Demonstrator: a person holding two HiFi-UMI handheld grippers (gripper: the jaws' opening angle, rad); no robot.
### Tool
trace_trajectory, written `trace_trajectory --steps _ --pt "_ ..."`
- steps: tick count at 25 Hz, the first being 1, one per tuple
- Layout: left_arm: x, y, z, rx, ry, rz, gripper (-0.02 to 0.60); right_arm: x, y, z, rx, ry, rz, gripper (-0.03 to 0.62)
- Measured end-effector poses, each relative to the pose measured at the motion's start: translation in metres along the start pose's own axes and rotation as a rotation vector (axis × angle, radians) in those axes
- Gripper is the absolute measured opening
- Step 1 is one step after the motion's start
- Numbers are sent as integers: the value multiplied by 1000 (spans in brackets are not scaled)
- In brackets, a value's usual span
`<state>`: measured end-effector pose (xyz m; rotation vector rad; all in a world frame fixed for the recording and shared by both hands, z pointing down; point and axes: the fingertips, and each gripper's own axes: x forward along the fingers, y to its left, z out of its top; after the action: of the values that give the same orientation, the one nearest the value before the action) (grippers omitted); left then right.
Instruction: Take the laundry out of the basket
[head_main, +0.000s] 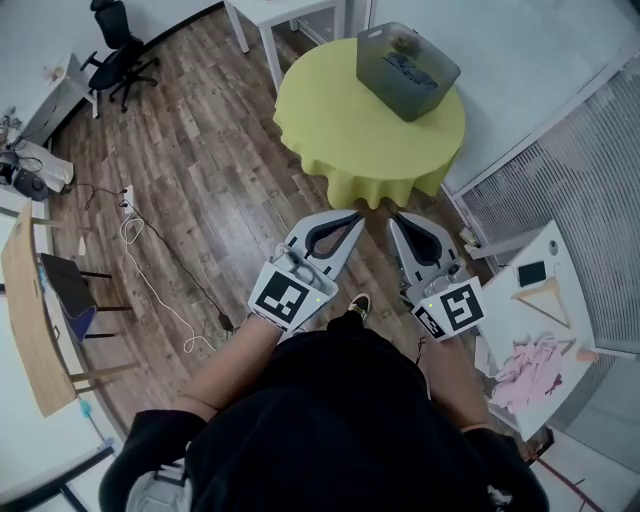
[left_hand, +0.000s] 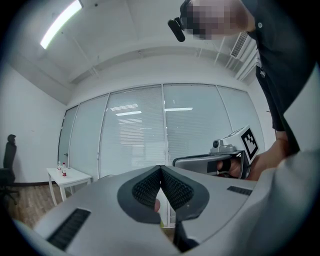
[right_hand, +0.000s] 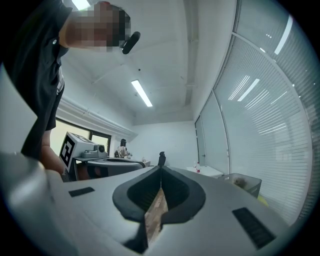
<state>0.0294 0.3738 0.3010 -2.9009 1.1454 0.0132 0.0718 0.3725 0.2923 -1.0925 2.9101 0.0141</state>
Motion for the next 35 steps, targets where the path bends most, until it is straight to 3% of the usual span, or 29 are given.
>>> trace_trajectory --steps 9,21,35 --pt "62 0 1 5 15 47 6 -3 -65 -1 16 -3 41 25" --pt "108 10 -1 8 23 77 6 2 -107 -1 17 -9 62 25" --pt "174 97 -15 -9 2 -10 6 85 -171 -15 -1 46 21 25"
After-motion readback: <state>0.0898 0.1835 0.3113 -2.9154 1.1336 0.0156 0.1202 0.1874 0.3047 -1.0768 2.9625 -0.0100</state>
